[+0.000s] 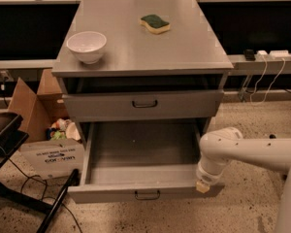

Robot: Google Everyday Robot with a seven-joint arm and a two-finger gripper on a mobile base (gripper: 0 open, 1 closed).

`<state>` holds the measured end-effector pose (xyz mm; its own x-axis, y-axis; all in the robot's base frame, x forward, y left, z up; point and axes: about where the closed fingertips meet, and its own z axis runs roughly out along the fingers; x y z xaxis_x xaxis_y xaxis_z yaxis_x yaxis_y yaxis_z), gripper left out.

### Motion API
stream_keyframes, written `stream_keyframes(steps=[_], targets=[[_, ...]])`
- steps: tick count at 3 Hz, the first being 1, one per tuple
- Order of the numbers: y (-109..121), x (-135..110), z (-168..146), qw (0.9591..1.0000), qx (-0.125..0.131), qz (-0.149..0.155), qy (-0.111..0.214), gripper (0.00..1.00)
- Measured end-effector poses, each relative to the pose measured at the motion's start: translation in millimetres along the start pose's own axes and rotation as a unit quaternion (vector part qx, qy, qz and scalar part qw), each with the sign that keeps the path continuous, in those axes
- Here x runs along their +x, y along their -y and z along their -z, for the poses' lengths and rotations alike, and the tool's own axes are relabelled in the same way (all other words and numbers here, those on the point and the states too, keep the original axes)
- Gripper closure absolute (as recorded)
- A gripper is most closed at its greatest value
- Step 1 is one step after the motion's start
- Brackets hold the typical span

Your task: Open middle drawer

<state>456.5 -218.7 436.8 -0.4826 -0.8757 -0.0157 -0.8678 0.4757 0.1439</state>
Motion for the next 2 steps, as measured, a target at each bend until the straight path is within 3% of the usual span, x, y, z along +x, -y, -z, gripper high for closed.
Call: stream_keyframes(steps=[2], targets=[[-14.8, 9.9, 1.3, 0.9999, -0.005, -0.016, -0.003, 1.00]])
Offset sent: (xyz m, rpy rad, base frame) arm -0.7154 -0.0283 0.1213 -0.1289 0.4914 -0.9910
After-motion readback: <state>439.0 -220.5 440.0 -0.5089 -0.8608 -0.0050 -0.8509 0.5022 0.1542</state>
